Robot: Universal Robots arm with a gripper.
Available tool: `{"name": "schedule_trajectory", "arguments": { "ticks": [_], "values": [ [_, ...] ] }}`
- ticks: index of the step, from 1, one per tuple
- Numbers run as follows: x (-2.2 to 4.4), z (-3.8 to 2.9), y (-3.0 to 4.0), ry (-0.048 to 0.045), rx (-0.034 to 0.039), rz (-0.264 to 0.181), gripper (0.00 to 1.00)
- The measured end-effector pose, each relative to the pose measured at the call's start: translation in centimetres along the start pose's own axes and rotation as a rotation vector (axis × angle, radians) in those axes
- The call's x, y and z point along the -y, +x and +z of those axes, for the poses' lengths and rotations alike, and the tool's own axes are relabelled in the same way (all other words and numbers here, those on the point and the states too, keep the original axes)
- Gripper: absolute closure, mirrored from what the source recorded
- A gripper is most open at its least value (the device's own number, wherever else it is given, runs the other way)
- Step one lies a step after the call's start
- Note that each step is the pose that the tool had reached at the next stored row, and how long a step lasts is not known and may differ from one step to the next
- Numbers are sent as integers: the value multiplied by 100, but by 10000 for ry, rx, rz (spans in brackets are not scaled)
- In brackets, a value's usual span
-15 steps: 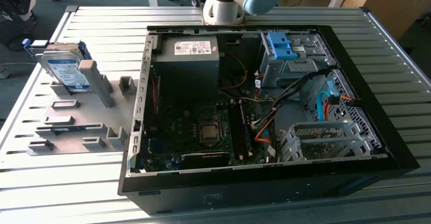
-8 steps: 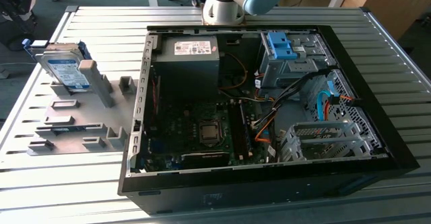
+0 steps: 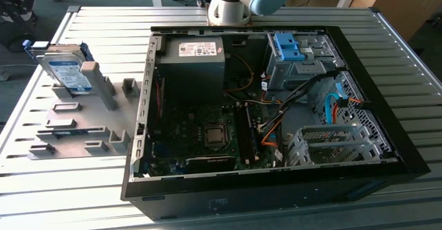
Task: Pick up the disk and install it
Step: 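Pick up the disk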
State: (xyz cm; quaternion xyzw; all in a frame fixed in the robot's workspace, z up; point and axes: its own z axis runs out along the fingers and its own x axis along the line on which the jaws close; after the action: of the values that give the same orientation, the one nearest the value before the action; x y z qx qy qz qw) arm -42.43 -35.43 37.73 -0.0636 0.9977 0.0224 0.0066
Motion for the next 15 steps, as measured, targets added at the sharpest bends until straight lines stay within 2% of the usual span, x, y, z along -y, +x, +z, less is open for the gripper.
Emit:
{"name": "schedule_trajectory", "arguments": {
  "ticks": [15],
  "values": [
    [0, 4, 0, -43, -119, -2723, 89]
  ]
}}
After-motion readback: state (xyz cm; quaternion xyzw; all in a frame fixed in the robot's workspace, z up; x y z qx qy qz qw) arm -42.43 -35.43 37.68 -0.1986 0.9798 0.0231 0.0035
